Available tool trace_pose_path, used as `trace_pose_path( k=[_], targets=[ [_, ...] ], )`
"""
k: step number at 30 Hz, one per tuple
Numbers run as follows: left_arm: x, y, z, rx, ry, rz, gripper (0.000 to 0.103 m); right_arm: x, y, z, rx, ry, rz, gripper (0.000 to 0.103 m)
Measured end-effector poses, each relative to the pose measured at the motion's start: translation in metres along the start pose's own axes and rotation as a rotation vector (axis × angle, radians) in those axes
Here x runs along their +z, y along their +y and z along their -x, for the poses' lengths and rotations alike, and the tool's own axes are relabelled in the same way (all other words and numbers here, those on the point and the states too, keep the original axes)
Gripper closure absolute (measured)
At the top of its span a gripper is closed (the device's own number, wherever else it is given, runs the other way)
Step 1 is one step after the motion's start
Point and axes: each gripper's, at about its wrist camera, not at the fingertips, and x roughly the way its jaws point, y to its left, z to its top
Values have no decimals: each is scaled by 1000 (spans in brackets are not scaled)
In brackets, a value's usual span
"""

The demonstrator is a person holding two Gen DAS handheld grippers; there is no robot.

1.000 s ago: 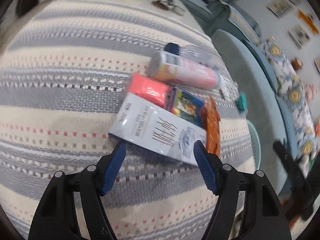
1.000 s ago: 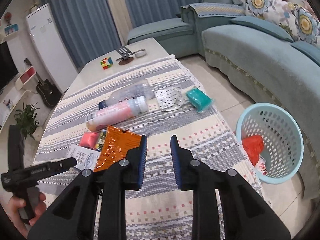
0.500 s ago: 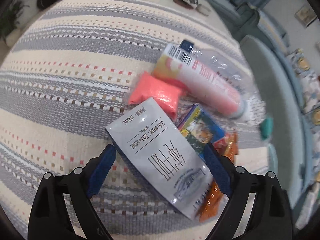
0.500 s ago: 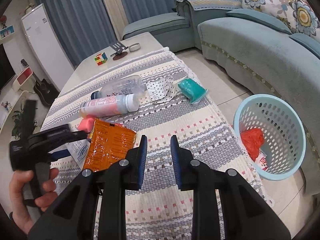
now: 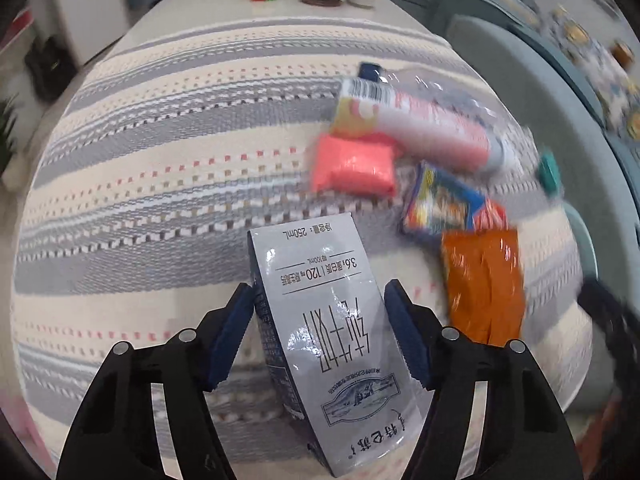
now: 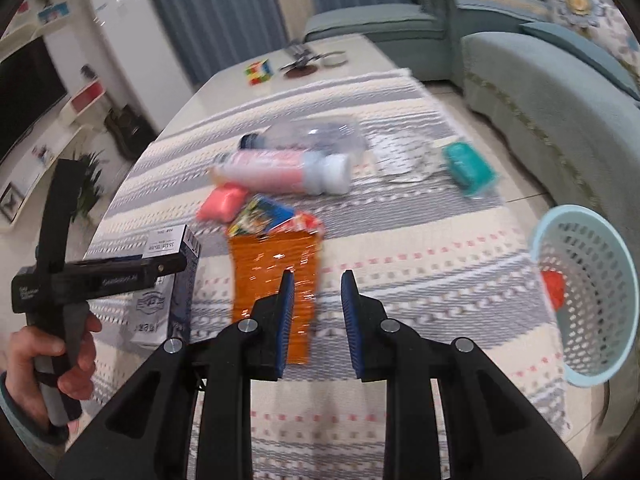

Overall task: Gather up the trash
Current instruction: 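Grasp the white milk carton with the left tool while the right tool grasps the orange wrapper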

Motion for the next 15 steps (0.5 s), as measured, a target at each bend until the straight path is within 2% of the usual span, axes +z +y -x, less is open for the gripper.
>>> trace_pose_path(
  k=[3,5,6,10,12,14,15],
  targets=[
    [-9,12,6,-1,-13,-18,36,-2,12,-18,17,43,22,76],
    [-18,20,9,8,-18,-1,27,-2,17,-29,15,67,36,62],
    [-23,22,9,12,-16,15,26,-3,19,-35,8,78,41,49],
    [-44,23,9,13,-13,50,26,-5,30,-48,-1,91,69,36],
    [-51,24,5,28,-7,62,28,-5,33,-54,2,108,69,28],
    [-58,19,6,67,-31,41,42,-5,36,-62,10,124,67,27],
    [-59,18,7,79,-36,29,43,-5,37,-65,5,130,71,27]
  ],
)
